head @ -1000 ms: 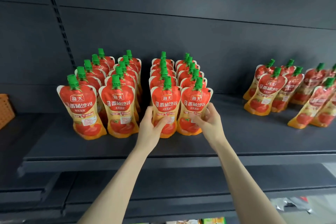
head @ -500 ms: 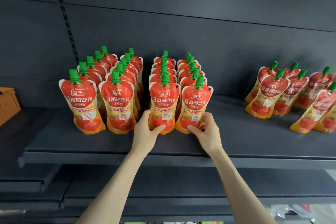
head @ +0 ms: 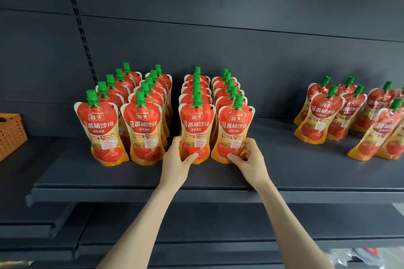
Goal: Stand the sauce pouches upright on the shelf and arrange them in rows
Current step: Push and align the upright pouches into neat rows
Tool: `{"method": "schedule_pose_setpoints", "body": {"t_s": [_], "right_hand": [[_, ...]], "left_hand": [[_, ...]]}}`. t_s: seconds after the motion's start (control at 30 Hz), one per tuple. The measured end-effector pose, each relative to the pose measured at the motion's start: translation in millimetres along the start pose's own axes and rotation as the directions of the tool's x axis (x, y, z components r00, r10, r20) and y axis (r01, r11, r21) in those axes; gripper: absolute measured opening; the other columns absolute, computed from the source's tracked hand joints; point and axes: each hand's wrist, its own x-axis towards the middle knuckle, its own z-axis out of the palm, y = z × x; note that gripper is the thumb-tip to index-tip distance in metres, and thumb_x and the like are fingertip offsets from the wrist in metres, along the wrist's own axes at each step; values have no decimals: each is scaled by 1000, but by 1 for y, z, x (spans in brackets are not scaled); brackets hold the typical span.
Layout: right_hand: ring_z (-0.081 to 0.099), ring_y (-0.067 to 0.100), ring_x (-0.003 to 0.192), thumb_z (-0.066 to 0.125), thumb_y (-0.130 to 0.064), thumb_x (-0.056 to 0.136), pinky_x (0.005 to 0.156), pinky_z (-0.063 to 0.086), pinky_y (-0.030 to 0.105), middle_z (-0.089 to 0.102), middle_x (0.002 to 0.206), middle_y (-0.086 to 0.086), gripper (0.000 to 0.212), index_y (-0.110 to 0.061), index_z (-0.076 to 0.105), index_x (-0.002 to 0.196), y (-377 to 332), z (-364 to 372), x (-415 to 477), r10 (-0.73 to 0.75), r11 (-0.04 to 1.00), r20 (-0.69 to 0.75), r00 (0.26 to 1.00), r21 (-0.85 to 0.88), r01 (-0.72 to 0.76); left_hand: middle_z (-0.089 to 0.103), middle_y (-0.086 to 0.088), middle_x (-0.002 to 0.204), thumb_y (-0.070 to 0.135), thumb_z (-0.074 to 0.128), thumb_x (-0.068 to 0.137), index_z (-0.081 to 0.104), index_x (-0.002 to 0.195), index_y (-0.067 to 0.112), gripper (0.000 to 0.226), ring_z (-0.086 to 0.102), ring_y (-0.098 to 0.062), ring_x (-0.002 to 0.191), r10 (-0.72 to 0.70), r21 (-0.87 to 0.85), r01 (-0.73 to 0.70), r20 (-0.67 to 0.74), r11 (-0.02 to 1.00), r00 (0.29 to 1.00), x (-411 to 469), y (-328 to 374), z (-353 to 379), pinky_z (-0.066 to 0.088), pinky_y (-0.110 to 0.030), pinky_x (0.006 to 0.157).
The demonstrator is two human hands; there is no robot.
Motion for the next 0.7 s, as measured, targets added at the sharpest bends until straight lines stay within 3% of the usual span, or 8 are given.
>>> {"method": "schedule_pose_setpoints", "body": {"t_s": [0.2,0.43,0.7], "right_hand": [[60,-2,92,76,-14,77,69,49,8,62,102,-13,45,-18,47,112,-3,1,-2,18,1000,-3,1000,-8,-18],[60,9,100,73,-15,79,74,46,12,61,111,-4,43,-17,46,113,-3,2,-1,22,1000,7,1000,-14,-22],[59,9,100,72,-16,81,75,47,11,61,113,-4,43,-16,46,115,-4,3,0,35,999,16,999,-20,-35]], "left_hand": [[56,-3,126,20,68,83,43,127,14,51,54,-17,116,-10,16,10,28,1000,1000,1,-1,-2,43,-23,87],[56,-4,126,17,67,84,42,129,13,52,54,-18,116,-21,13,20,35,1000,999,1,-1,-1,42,-21,87],[54,-3,127,15,66,85,40,130,13,51,51,-12,113,-24,4,24,39,1000,999,0,2,-1,40,-20,86]]}}
